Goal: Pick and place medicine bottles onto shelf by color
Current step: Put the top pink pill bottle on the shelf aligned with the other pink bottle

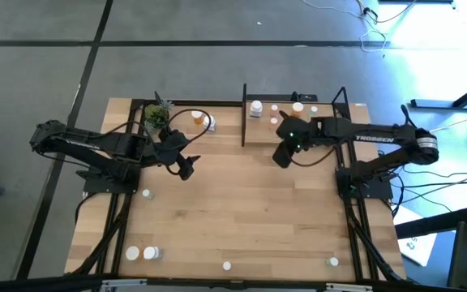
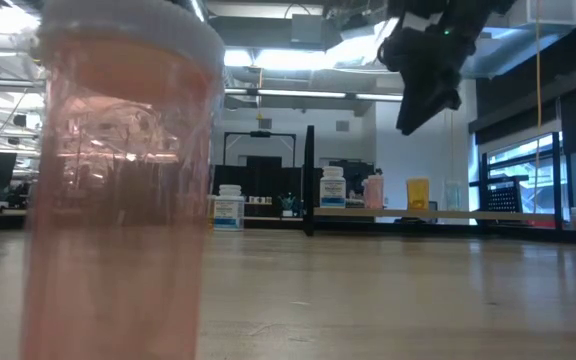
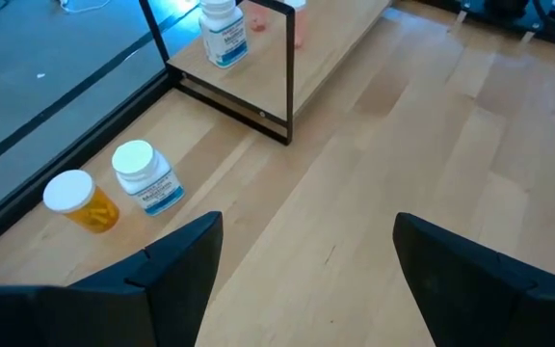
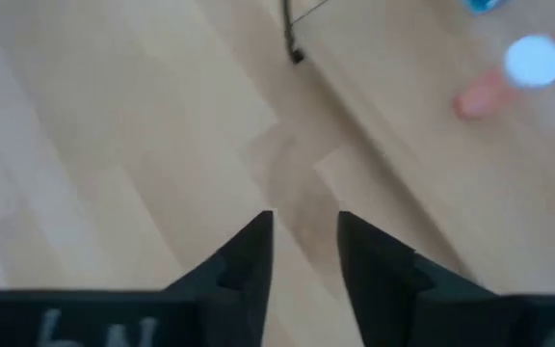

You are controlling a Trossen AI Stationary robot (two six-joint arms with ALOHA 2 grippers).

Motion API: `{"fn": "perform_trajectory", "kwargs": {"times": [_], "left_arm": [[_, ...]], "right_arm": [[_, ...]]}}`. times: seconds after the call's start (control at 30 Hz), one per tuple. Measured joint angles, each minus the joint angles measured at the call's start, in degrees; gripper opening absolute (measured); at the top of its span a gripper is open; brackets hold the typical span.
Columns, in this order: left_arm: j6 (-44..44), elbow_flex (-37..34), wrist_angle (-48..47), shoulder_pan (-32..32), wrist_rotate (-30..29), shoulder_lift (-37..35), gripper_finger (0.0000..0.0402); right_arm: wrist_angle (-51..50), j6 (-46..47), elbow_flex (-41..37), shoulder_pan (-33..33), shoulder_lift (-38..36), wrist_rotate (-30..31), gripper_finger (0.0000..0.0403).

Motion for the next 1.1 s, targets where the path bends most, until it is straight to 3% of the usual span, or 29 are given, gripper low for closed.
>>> {"fn": "perform_trajectory", "kwargs": {"times": [0.3, 0.43, 1.1], "left_arm": [[-0.4, 0.0, 0.0, 0.0, 0.0, 0.0, 0.0298], [-0.5, 0.0, 0.0, 0.0, 0.0, 0.0, 0.0298], [-0.5, 0.0, 0.0, 0.0, -0.1, 0.0, 0.0299]], "right_arm": [[3.8, -3.9, 0.0, -5.3, 1.5, -2.3, 0.0009], [4.4, -6.8, 0.0, -6.6, 4.6, -5.8, 0.0010], [10.8, -14.3, 0.1, -18.0, 17.6, -5.6, 0.0002]]}}
